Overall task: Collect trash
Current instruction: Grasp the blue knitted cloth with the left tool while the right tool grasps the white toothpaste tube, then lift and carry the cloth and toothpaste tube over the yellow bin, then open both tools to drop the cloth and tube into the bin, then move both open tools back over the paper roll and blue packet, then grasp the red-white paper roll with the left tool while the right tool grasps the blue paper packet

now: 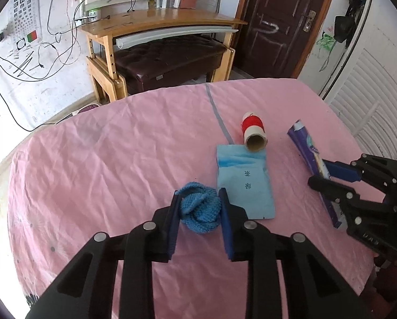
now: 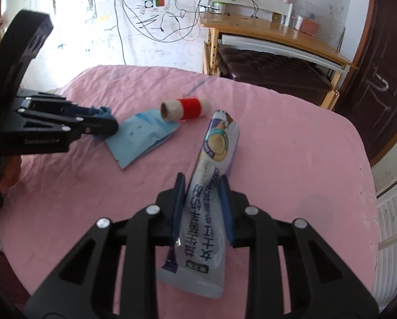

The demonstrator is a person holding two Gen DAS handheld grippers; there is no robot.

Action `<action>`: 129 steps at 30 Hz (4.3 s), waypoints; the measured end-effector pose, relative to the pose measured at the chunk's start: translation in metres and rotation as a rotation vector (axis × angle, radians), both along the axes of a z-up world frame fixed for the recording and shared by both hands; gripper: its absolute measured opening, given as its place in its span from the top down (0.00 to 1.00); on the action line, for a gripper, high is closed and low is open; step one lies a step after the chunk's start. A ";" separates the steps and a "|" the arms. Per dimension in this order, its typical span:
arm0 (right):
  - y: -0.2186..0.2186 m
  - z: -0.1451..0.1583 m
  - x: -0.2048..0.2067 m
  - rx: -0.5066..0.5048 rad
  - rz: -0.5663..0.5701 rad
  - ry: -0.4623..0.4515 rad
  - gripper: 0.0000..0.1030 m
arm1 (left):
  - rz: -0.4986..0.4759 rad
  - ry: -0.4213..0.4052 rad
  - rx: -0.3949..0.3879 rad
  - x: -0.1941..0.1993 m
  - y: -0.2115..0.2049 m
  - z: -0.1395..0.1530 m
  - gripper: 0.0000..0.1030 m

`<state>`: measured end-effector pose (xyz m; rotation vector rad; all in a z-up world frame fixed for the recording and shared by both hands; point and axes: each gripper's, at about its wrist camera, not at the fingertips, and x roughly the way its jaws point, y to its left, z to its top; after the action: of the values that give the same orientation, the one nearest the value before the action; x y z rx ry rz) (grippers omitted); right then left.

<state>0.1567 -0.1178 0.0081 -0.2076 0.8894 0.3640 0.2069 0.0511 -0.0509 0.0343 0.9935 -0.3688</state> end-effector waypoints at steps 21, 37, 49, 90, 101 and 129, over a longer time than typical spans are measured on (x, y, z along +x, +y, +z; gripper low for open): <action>-0.070 0.013 0.002 0.019 -0.176 -0.066 0.77 | -0.064 -0.090 0.055 0.004 -0.052 0.042 0.77; -0.143 0.011 -0.010 0.056 -0.335 -0.097 0.77 | -0.184 -0.108 0.062 0.007 -0.126 0.053 0.77; -0.185 0.003 -0.016 0.080 -0.403 -0.096 0.77 | -0.253 -0.089 0.097 0.012 -0.180 0.044 0.77; -0.336 -0.040 -0.066 0.229 -0.702 -0.074 0.76 | -0.486 0.121 -0.091 0.001 -0.379 0.031 0.39; -0.229 0.000 -0.014 0.190 -0.410 -0.105 0.58 | -0.261 -0.015 -0.038 0.031 -0.246 0.062 0.39; -0.021 0.018 -0.005 0.067 0.077 -0.006 0.37 | -0.089 0.061 0.126 0.091 -0.098 0.004 0.41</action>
<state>0.1513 -0.1384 0.0261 -0.1814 0.8632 0.4640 0.2976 -0.0468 -0.0469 0.1824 1.0767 -0.3902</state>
